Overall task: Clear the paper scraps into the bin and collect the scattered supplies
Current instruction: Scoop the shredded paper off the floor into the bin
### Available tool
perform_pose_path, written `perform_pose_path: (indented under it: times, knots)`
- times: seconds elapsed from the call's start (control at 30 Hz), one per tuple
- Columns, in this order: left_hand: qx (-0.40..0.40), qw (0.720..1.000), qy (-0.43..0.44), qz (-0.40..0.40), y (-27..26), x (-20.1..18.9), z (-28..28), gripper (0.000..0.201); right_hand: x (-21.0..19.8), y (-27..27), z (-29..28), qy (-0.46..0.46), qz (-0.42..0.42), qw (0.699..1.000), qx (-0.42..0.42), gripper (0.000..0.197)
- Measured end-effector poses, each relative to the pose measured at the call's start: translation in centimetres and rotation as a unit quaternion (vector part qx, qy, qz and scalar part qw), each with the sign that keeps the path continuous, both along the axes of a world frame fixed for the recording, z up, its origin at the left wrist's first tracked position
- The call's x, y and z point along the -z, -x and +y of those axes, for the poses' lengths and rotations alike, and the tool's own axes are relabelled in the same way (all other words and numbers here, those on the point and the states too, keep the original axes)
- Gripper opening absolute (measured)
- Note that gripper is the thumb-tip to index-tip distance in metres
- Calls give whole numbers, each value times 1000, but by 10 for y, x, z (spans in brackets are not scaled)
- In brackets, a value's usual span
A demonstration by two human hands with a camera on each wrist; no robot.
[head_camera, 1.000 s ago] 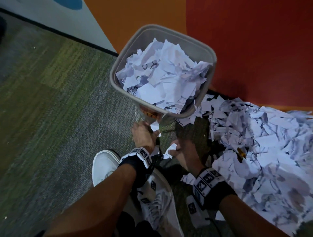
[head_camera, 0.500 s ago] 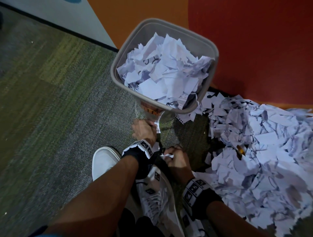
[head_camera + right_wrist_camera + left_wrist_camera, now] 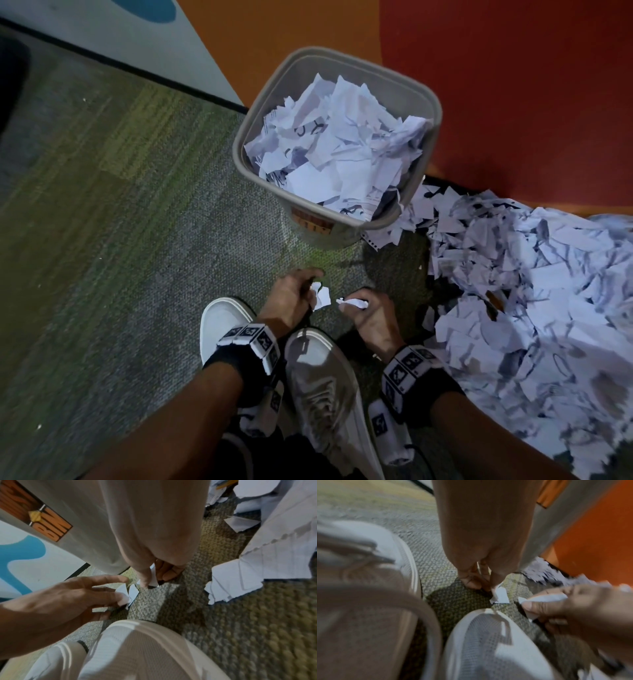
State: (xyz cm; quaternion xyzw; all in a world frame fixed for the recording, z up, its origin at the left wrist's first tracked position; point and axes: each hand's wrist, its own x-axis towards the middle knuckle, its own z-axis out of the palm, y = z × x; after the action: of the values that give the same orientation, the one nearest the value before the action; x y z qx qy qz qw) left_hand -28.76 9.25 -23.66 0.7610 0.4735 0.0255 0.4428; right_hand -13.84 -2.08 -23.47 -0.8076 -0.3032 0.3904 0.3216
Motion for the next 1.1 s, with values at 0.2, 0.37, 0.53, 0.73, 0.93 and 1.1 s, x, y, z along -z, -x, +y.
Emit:
perform_pose_path:
  times: [0.2, 0.37, 0.53, 0.73, 0.93, 1.1]
  knots:
    - [140, 983, -31, 115, -10, -9, -8, 37, 5, -3, 0, 11, 3, 1000, 4, 12]
    - [129, 981, -53, 133, -27, -14, -5, 30, 1, -3, 4, 21, 18, 1000, 0, 13]
    - [146, 977, -26, 154, -34, -19, 0, 20, -2, -8, 6, 33, 44, 998, 1, 12]
    - [131, 981, 17, 141, -32, -16, 6, 17, -11, -18, 5, 51, 31, 998, -19, 13]
    - [40, 993, 96, 52, -24, -48, 12, 37, -36, -31, 0, 13, 42, 999, 22, 11]
    - [56, 992, 115, 21, -23, -117, 8, 18, -91, -43, -5, -60, 55, 996, 21, 6]
